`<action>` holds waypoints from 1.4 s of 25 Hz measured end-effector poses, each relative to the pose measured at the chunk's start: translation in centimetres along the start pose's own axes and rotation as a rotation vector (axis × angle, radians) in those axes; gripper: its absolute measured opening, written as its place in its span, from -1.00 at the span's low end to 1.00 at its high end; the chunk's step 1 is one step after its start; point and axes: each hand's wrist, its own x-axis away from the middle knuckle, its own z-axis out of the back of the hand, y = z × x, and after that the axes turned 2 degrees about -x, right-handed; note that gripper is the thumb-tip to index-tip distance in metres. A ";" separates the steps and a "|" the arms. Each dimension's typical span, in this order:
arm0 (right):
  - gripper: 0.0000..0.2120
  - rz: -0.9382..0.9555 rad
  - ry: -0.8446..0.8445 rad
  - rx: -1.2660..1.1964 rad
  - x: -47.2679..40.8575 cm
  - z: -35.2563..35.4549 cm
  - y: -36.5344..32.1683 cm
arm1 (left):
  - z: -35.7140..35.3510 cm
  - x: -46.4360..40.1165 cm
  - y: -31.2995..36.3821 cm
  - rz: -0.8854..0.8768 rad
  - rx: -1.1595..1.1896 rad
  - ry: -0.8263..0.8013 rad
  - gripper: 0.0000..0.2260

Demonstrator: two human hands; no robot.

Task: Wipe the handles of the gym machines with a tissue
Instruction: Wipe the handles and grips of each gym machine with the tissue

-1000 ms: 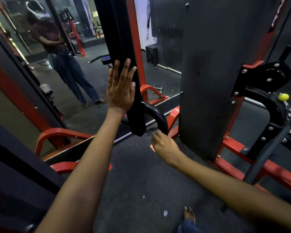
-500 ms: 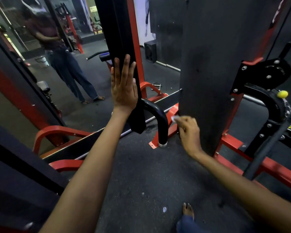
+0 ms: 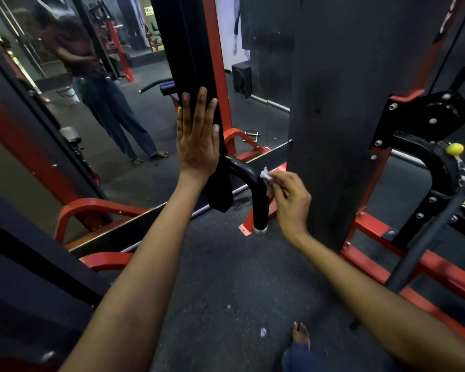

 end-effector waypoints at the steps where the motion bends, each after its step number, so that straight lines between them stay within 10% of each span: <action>1: -0.76 -0.053 -0.015 -0.013 0.9 0.1 0.7 | -0.1 0.3 0.0 -0.005 -0.001 0.000 -0.57; 6: -0.71 -0.553 -0.365 0.082 4.9 1.4 4.8 | -0.2 0.5 -0.3 -0.032 0.010 0.016 -0.55; 11: -0.73 -0.590 -0.713 -0.329 -5.4 0.5 2.8 | 0.0 0.3 0.0 -0.016 0.007 0.006 -0.56; 16: -0.67 -0.663 -1.197 0.145 -2.7 0.0 5.6 | 0.3 0.9 -0.4 -0.039 0.011 0.004 -0.58; 21: -0.65 -0.731 -1.256 0.021 -6.0 -1.1 4.3 | 0.5 0.6 -0.4 -0.057 0.013 0.018 -0.60; 25: -0.72 -0.539 -1.443 0.504 -3.7 -0.5 6.6 | 0.5 0.8 -0.4 -0.057 0.006 0.010 -0.58; 35: -0.70 -0.420 -0.745 -0.007 -3.5 1.4 -0.1 | 0.8 0.9 -0.3 -0.043 0.018 0.008 -0.57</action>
